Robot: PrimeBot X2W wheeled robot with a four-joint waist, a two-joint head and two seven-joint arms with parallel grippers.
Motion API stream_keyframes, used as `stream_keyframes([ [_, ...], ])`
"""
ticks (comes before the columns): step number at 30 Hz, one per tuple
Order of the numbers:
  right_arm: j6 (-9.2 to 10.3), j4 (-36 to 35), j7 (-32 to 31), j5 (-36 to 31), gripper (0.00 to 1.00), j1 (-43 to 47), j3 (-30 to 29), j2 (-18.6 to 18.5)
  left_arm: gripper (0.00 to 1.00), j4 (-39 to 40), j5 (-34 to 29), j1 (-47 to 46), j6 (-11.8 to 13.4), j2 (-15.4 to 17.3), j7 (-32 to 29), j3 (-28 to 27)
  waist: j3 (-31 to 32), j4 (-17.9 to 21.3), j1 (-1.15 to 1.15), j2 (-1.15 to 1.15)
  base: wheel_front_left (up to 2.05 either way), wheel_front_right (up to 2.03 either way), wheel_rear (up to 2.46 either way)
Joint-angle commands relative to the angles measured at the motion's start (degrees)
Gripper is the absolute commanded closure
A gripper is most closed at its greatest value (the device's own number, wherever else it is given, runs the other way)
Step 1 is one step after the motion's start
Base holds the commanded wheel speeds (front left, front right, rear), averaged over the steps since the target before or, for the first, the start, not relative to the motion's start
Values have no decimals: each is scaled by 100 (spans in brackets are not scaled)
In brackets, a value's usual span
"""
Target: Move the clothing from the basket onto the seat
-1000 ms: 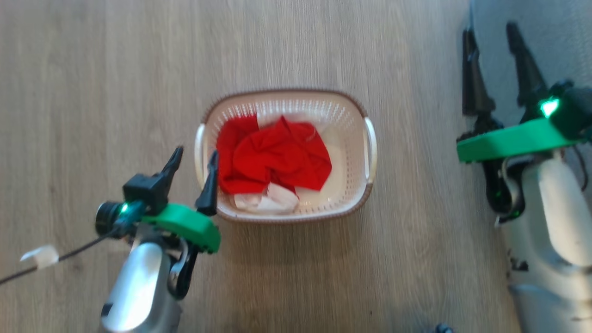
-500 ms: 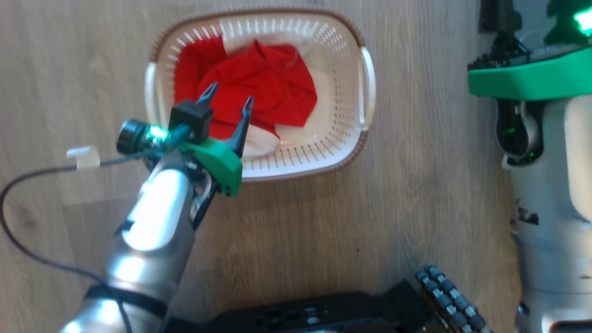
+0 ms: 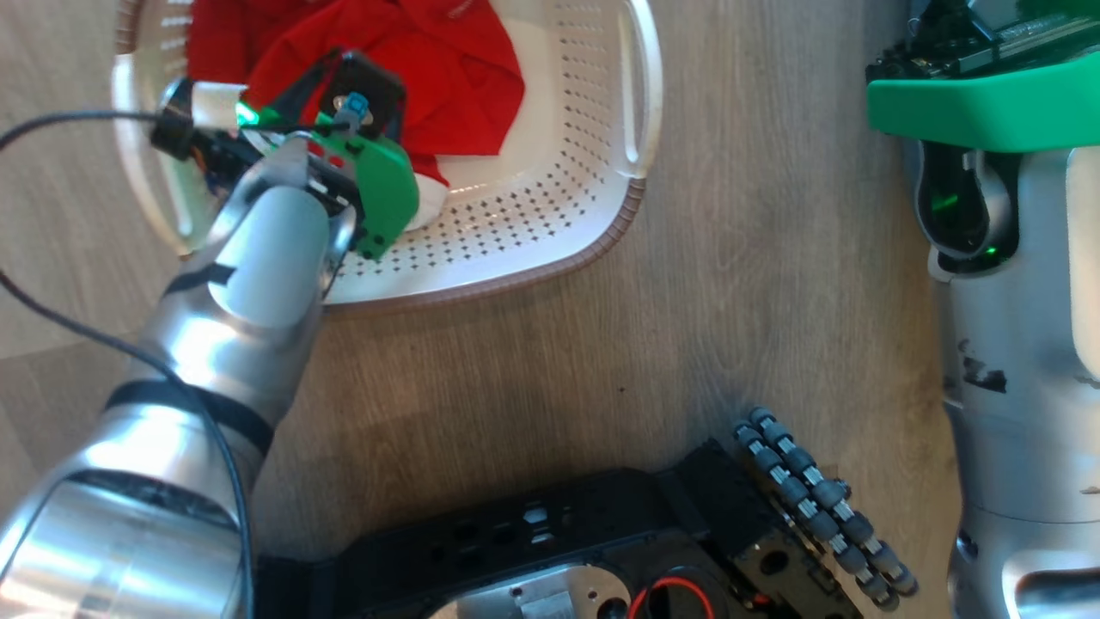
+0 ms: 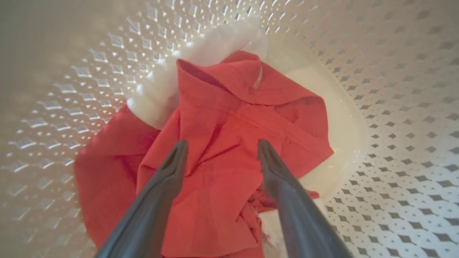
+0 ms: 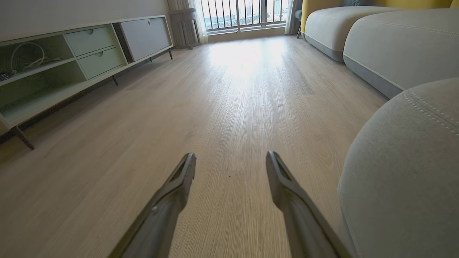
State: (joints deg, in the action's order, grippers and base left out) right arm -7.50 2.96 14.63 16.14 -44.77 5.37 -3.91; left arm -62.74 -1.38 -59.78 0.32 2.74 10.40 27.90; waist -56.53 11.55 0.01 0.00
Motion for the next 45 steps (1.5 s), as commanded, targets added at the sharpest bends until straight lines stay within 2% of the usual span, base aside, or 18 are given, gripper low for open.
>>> stream_keyframes([
  [1,1,-201,37,80,0,181,92,101,0,-82,-114,30,110,136,-95,-2,-100,113,-1,0,0,0,0],
  [6,1,-224,37,250,0,277,149,102,0,-560,-391,-311,384,202,-372,249,-144,239,-1,0,0,0,0],
  [11,1,-263,37,396,0,293,191,102,0,-843,-775,-590,501,306,-744,648,-231,372,-1,0,0,0,0],
  [19,1,-328,37,566,0,340,216,102,0,-1027,-1297,-931,369,492,-1452,1259,-364,473,-1,0,0,0,0],
  [29,1,-418,37,617,0,423,164,102,0,-1091,-1467,-893,188,730,-1759,1631,-489,447,-1,0,0,0,0],
  [30,1,-414,37,616,0,419,158,102,39,-1093,-1451,-885,181,733,-1757,1637,-495,443,-1,0,0,0,0],
  [31,1,-414,37,616,0,419,158,102,39,-1093,-1451,-885,181,733,-1757,1637,-495,443,-1,0,0,0,0],
  [32,1,-405,37,616,0,411,155,102,94,-1094,-1428,-876,178,732,-1746,1634,-497,440,-1,0,0,0,0],
  [33,1,-396,37,614,0,403,156,103,100,-1096,-1388,-853,180,731,-1729,1617,-493,437,-1,0,0,0,0],
  [40,1,-315,37,620,0,258,203,103,100,-1093,-1099,-739,223,636,-1326,1490,-357,479,-1,0,0,0,0],
  [45,1,-202,37,447,0,258,182,103,100,-1069,-841,-621,243,399,-939,1373,-4,321,-1,0,0,0,0],
])
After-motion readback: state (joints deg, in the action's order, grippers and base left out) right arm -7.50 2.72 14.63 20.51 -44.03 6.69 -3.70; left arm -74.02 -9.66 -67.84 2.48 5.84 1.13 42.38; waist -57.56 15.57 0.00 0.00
